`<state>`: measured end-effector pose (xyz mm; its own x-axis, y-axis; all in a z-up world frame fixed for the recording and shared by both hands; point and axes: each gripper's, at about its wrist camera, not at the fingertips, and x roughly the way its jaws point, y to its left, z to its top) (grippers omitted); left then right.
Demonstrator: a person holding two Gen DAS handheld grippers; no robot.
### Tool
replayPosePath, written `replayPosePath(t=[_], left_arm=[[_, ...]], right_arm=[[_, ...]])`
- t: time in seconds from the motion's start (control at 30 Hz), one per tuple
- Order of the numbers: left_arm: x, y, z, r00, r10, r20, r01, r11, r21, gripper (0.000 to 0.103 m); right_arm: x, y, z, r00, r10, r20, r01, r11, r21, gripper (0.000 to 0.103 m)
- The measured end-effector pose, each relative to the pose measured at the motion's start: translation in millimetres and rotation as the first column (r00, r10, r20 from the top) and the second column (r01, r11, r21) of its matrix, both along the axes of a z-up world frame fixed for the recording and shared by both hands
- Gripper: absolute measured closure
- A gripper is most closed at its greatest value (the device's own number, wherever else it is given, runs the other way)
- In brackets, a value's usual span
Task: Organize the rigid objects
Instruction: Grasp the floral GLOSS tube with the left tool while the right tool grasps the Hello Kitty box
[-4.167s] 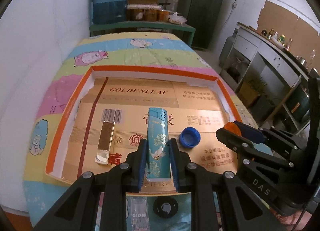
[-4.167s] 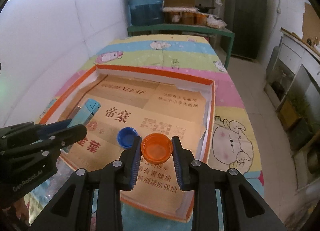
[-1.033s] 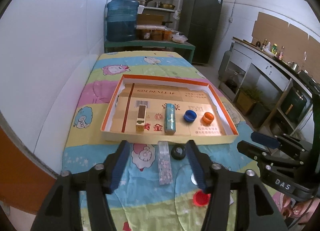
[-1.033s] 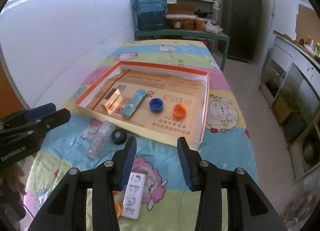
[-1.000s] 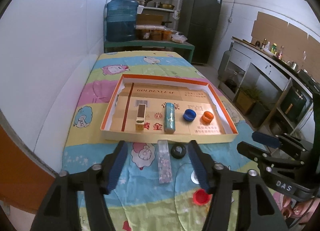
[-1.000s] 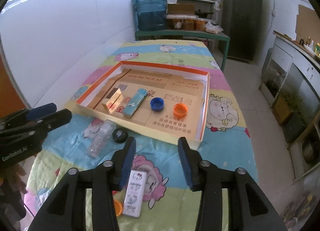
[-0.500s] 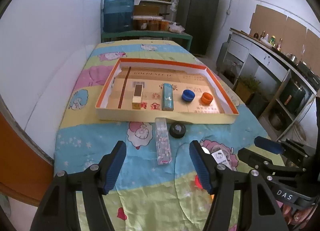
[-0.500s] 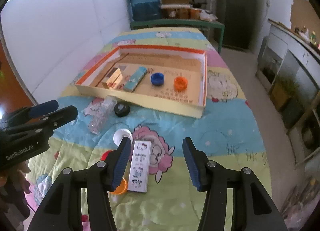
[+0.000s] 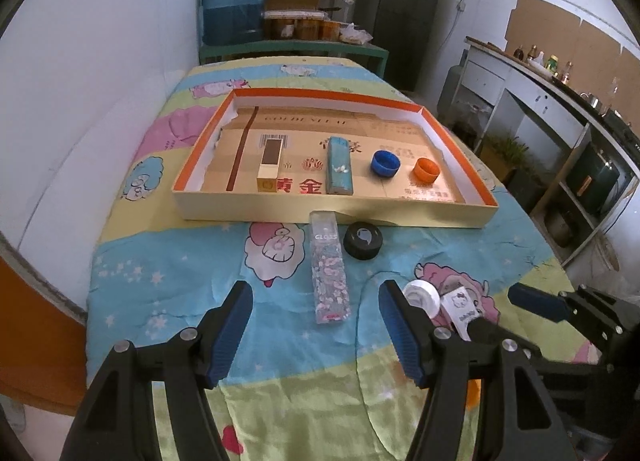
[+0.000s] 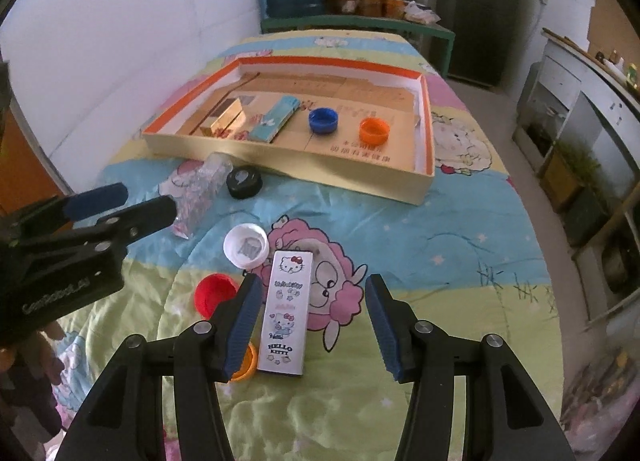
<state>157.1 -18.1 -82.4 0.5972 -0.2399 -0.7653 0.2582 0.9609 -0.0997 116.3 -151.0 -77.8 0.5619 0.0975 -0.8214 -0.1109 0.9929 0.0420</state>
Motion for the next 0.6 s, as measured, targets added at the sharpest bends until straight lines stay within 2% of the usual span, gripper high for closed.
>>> replayPosePath(t=[0.3,0.6], left_arm=[[25,-10,-20,0.999,0.004,-0.038,-0.003,0.999,0.039,0.038],[37,-14,-33,0.999,0.013,-0.050,-0.009,0.997,0.080,0.038]], right_arm=[[10,6,-14,0.999,0.016,-0.028,-0.017,1.000,-0.026,0.049],[13,9,-23,0.998,0.044,-0.041,-0.045,0.998,-0.032,0.066]])
